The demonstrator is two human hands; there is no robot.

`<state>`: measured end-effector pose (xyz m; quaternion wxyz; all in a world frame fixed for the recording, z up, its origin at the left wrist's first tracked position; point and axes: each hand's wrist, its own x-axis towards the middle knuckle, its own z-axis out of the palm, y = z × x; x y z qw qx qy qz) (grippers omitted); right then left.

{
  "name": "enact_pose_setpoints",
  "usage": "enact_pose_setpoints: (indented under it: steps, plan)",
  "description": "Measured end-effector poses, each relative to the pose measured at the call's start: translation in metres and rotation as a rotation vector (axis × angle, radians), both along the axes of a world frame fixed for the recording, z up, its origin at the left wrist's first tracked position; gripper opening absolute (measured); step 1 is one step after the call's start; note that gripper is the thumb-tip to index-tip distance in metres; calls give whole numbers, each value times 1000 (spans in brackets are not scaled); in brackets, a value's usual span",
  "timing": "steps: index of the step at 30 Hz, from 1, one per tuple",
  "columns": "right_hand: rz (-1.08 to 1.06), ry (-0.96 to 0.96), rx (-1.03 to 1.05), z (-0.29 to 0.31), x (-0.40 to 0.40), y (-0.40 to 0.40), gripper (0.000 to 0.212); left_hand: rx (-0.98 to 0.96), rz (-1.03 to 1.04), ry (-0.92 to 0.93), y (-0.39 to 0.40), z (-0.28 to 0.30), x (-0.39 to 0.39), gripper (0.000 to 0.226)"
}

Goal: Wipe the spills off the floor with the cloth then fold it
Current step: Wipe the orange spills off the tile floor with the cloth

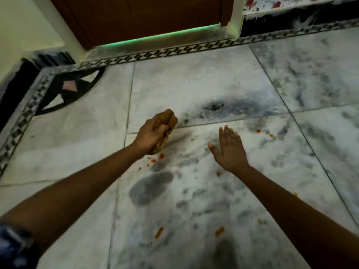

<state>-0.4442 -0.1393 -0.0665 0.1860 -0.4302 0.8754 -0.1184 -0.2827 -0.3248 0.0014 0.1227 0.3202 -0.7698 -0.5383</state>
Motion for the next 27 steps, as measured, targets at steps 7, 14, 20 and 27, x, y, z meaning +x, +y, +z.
enact_pose_setpoints:
  steps: [7, 14, 20, 27]
  plan:
    - [256, 107, 168, 10, 61, 10, 87, -185, 99, -224, 12, 10, 107, 39]
    - [391, 208, 293, 7, 80, -2, 74, -358, 313, -348, 7, -38, 102, 52]
    - [312, 154, 268, -12, 76, -21, 73, -684, 212, -646, 4, -76, 77, 52]
    - [267, 152, 294, -35, 77, -16, 78, -607, 16, -686, 7, -94, -1, 54]
